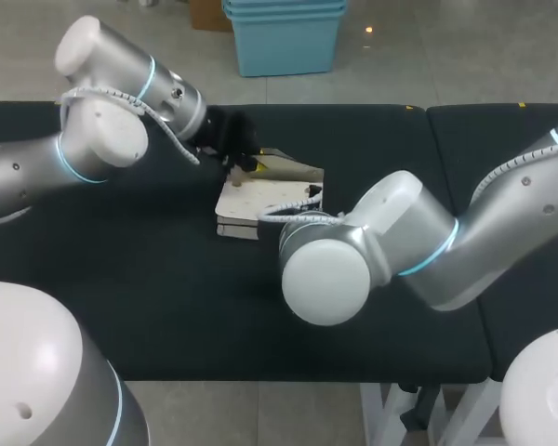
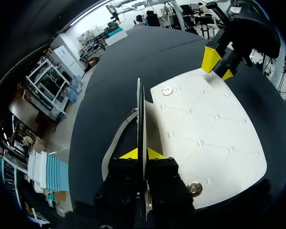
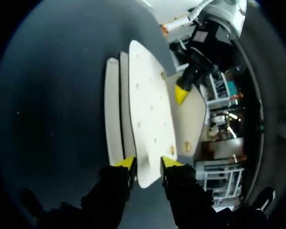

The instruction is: Pick up the bag, open it, inspect its contents, close it, and place it on the opposite side

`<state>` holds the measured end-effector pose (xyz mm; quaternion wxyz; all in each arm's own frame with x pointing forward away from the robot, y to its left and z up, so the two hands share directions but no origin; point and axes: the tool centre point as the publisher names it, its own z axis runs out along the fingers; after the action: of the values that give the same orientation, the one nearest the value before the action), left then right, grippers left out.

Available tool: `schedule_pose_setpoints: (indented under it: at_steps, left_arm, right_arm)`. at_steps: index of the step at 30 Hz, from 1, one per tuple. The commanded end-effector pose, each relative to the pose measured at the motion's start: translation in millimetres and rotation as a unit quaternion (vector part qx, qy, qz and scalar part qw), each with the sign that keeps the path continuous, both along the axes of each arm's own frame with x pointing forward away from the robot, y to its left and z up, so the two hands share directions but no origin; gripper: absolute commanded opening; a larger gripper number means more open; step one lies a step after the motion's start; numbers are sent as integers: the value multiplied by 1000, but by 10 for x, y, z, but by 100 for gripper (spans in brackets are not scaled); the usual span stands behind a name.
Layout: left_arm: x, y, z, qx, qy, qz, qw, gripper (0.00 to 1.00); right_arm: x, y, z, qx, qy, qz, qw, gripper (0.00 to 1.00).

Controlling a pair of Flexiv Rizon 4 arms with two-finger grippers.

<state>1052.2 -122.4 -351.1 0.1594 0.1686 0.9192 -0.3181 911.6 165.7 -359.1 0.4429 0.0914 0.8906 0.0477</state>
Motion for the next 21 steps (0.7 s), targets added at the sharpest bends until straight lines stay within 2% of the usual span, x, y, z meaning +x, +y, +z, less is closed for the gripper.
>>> schedule_pose_setpoints:
  at_steps: [1, 7, 16, 17, 18, 19, 21]
  left_arm:
    - [10, 26, 75, -1, 9, 4, 1000, 0]
    - [13, 24, 193, 0, 27, 14, 1000, 0]
    - [15, 52, 409, 6, 43, 17, 999, 0]
    - [9, 56, 440, 8, 44, 19, 999, 0]
    - [-2, 64, 473, 4, 52, 21, 998, 0]
    - [0, 74, 507, 1, 59, 22, 998, 0]
    - [13, 98, 575, -10, 79, 21, 997, 0]
  right_arm:
    - [-106, 1, 133, 0, -1, -9, 1000, 100]
    - [-182, -7, 351, -3, 20, -3, 1000, 100]
    - [-130, -58, 569, 1, 71, -1, 997, 100]
    - [-120, -66, 586, 0, 76, -3, 997, 98]
    - [-106, -74, 607, 2, 83, -3, 997, 85]
    - [-95, -82, 626, 3, 88, -5, 996, 54]
    - [-77, -94, 661, 1, 95, -7, 995, 28]
